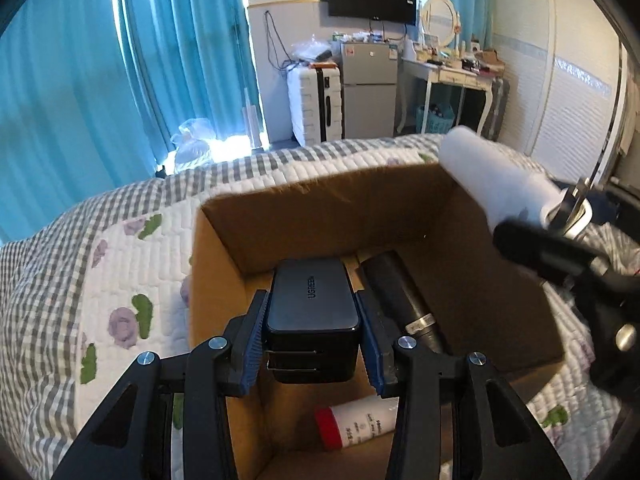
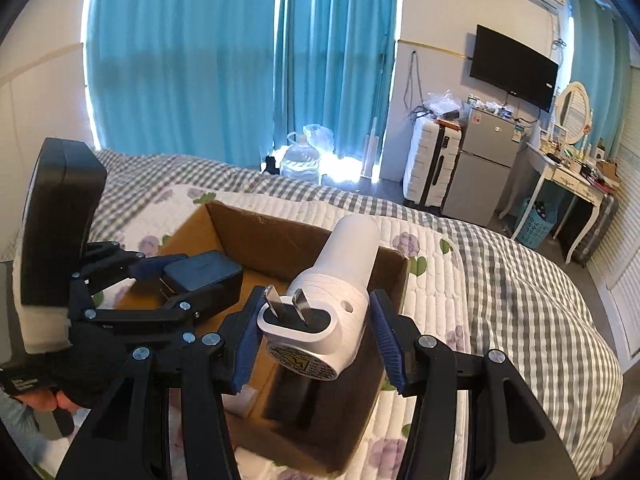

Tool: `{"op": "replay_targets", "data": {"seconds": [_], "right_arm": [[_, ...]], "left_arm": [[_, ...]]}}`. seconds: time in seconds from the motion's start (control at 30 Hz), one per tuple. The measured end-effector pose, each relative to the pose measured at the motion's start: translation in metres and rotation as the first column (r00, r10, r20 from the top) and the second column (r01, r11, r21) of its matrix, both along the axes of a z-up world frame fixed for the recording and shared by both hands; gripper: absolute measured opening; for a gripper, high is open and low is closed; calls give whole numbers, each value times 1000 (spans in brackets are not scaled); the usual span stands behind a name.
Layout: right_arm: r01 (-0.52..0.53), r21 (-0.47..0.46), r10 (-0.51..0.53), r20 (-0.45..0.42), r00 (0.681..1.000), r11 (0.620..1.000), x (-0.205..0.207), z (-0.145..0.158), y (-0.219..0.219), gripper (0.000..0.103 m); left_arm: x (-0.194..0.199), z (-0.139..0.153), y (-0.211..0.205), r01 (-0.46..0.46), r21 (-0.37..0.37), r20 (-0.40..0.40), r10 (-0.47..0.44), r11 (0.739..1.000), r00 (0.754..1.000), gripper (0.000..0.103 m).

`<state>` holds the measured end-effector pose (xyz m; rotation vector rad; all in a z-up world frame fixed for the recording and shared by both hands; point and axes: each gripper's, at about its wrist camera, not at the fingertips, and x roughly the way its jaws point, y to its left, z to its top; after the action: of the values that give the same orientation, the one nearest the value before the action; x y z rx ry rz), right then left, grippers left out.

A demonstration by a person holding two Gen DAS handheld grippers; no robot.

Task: Organize rigid objects
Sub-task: 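Lower the power bank and plug device into the box and release both, then grasp the white square charger with the left tool while the right tool grasps the earbud case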

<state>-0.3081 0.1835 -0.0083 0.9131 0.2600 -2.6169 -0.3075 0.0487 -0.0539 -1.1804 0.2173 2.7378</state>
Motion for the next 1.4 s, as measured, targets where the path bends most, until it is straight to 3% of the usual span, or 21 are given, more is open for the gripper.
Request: {"op": "replay_targets", "data": {"seconds": [0.1, 0.2, 0.5, 0.73, 0.9, 0.97, 1.03, 1.07, 1.17, 1.2, 1.4], "right_arm": [[-7, -20, 7, 16, 1000, 1000, -4, -8, 5, 51], [-8, -18, 9, 29, 1000, 1000, -4, -15, 7, 51], [-34, -25, 35, 56, 998, 999, 13, -18, -1, 51], [-94, -11, 94, 116, 989, 996, -1, -52, -33, 51], [-70, -34, 74, 121, 990, 997, -16, -74, -36, 52], [-63, -58, 70, 125, 990, 996, -16, -76, -32, 64], [-64, -79, 74, 122, 990, 995, -10, -72, -28, 67], [-61, -80, 70, 118, 991, 995, -5, -69, -26, 67], [-34, -63, 40, 97, 995, 997, 13, -53, -17, 69], [-25, -73, 32, 94, 995, 997, 21, -46, -12, 74], [63, -30, -61, 70, 996, 998, 70, -17, 17, 79]], "left_arm": [[-2, -6, 0, -10, -16, 3, 10, 1000, 1000, 44], [4, 5, -1, 0, -10, -27, 0, 1000, 1000, 46], [37, 28, -27, -65, -11, -6, 65, 998, 998, 46], [62, 26, -50, -68, -8, -6, 68, 998, 998, 46], [62, 18, -60, -68, 1, 5, 68, 998, 998, 46], [63, 14, -61, -65, 5, 12, 65, 998, 998, 46], [65, 11, -61, -64, 4, 15, 64, 998, 998, 46], [67, 10, -61, -65, -3, 18, 65, 998, 998, 47], [78, 11, -61, -77, -8, 9, 77, 997, 997, 64], [84, 13, -61, -78, 0, 5, 78, 997, 997, 70], [122, 18, -60, -91, 12, -7, 91, 996, 996, 81]]}}
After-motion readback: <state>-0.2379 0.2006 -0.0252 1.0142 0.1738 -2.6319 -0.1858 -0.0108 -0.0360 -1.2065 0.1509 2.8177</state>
